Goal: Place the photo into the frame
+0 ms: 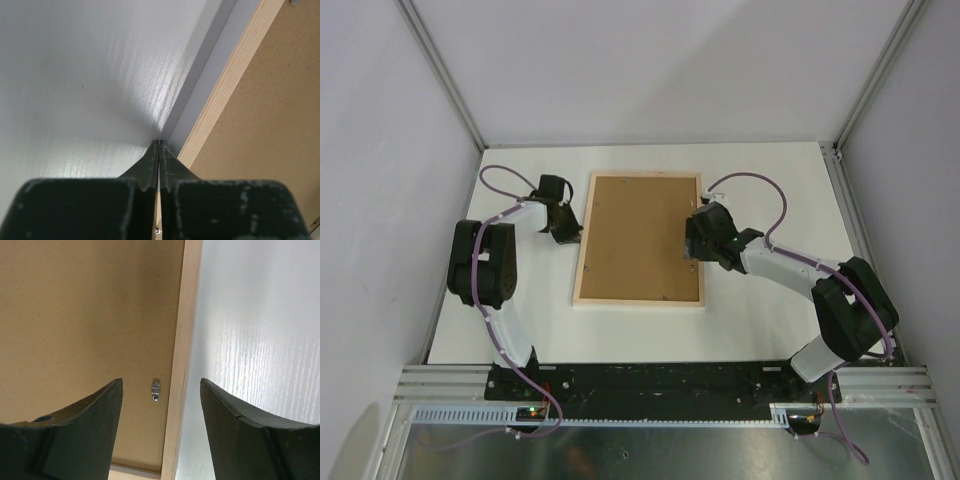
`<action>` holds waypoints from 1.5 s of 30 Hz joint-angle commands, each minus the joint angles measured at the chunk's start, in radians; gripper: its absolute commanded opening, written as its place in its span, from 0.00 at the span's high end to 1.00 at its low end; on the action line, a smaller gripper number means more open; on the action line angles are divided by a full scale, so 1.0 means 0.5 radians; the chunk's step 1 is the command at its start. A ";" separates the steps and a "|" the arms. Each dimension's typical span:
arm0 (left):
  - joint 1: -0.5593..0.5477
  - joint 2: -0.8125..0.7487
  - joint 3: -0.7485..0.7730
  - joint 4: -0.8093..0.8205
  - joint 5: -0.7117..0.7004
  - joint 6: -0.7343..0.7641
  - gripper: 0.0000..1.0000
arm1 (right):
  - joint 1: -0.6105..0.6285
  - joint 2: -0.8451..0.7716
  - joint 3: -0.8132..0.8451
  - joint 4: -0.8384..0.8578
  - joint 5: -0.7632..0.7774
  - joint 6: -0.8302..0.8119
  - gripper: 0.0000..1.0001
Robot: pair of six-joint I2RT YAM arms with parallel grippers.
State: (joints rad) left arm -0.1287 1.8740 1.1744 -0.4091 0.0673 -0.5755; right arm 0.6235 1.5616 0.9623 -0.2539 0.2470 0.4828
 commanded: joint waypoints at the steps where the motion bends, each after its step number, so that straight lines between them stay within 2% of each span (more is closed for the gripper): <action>1: -0.018 0.010 -0.052 -0.103 0.071 0.012 1.00 | -0.031 -0.044 0.000 0.066 0.006 0.069 0.32; 10: -0.022 -0.072 -0.109 -0.102 0.096 0.015 1.00 | -0.084 0.113 0.000 0.125 -0.141 -0.015 0.34; 19: -0.025 -0.102 -0.118 -0.102 0.150 0.001 1.00 | 0.009 0.180 -0.077 0.085 -0.084 0.006 0.34; 32: -0.034 -0.098 -0.115 -0.096 0.164 -0.003 1.00 | -0.007 0.239 -0.132 0.111 -0.061 0.054 0.37; 39: -0.033 -0.091 -0.110 -0.093 0.166 -0.006 1.00 | -0.015 0.247 -0.133 0.101 -0.032 0.064 0.46; 45: -0.037 -0.088 -0.106 -0.093 0.170 -0.008 1.00 | -0.019 0.246 -0.134 0.093 -0.033 0.062 0.62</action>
State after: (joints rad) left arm -0.1287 1.8454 1.1347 -0.4217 0.1207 -0.5758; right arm 0.6094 1.6588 0.9009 -0.2024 0.2180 0.5228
